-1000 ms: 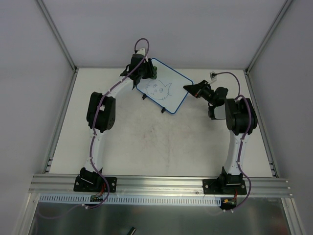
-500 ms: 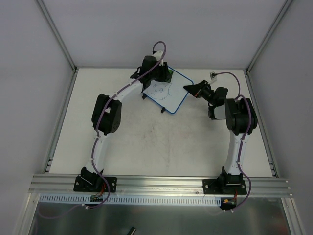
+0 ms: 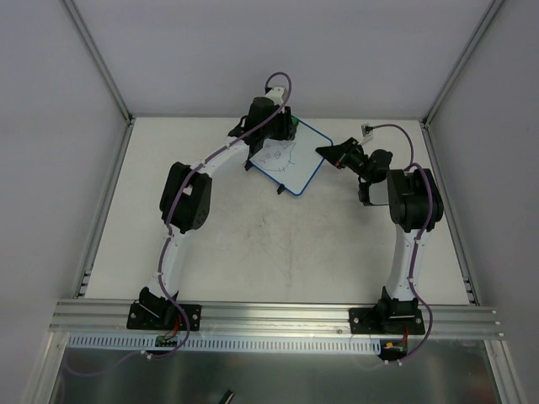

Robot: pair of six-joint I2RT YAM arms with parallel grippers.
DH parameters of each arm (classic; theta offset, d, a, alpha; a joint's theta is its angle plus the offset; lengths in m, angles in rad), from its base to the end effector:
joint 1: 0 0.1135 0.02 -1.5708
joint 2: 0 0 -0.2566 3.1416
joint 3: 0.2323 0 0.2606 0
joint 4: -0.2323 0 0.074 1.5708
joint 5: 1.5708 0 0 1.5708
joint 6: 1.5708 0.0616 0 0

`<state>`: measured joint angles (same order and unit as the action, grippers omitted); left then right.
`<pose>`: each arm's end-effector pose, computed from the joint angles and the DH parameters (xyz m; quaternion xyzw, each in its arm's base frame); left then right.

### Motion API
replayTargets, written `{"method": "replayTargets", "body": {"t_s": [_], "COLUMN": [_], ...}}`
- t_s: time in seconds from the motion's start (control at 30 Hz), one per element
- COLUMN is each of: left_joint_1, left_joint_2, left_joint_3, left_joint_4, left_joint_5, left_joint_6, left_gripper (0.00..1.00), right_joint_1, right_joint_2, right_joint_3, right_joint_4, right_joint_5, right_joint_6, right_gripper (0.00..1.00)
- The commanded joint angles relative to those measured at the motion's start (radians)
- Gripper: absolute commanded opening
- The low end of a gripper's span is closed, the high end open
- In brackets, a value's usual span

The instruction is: Erase the whiteboard

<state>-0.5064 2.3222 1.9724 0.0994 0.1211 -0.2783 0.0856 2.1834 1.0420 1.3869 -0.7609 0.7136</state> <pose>0.5079 -0.2902 0.2370 0.1266 0.7791 -0.2782 0.5474 0.4375 0.0802 0.1467 -0.1020 0.6337 0.4952 0.5855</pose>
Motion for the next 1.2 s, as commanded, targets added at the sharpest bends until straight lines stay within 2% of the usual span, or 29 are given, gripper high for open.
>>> {"method": "replayTargets", "body": {"t_s": [0.0,0.37,0.63,0.77,0.93,1.17], "left_joint_1": [0.034,0.135,0.152,0.154,0.149,0.095], "left_joint_2": [0.005,0.017,-0.043,-0.031,-0.007,0.006], "left_joint_3": [-0.017,-0.053,-0.129,-0.112,-0.067,-0.009], "left_joint_4": [-0.027,-0.061,-0.093,-0.093,-0.093,-0.093], "left_joint_5": [-0.055,-0.072,-0.228,-0.195,-0.081,-0.078], "left_joint_6": [-0.027,-0.174,-0.186,-0.180,-0.174,-0.081], "left_gripper": [0.01,0.00,0.00,0.00,0.00,0.00], "right_joint_1": [0.078,0.082,0.083,0.083,0.083,0.083], "right_joint_2": [0.006,0.007,0.004,0.006,0.006,0.006], "right_joint_3": [-0.022,-0.017,-0.020,-0.019,-0.019,-0.019], "right_joint_4": [0.144,0.144,0.144,0.144,0.144,0.144], "right_joint_5": [-0.183,-0.183,-0.183,-0.183,-0.183,-0.183], "right_joint_6": [-0.065,-0.066,-0.069,-0.068,-0.068,-0.068], "right_gripper": [0.00,0.00,0.00,0.00,0.00,0.00]}}
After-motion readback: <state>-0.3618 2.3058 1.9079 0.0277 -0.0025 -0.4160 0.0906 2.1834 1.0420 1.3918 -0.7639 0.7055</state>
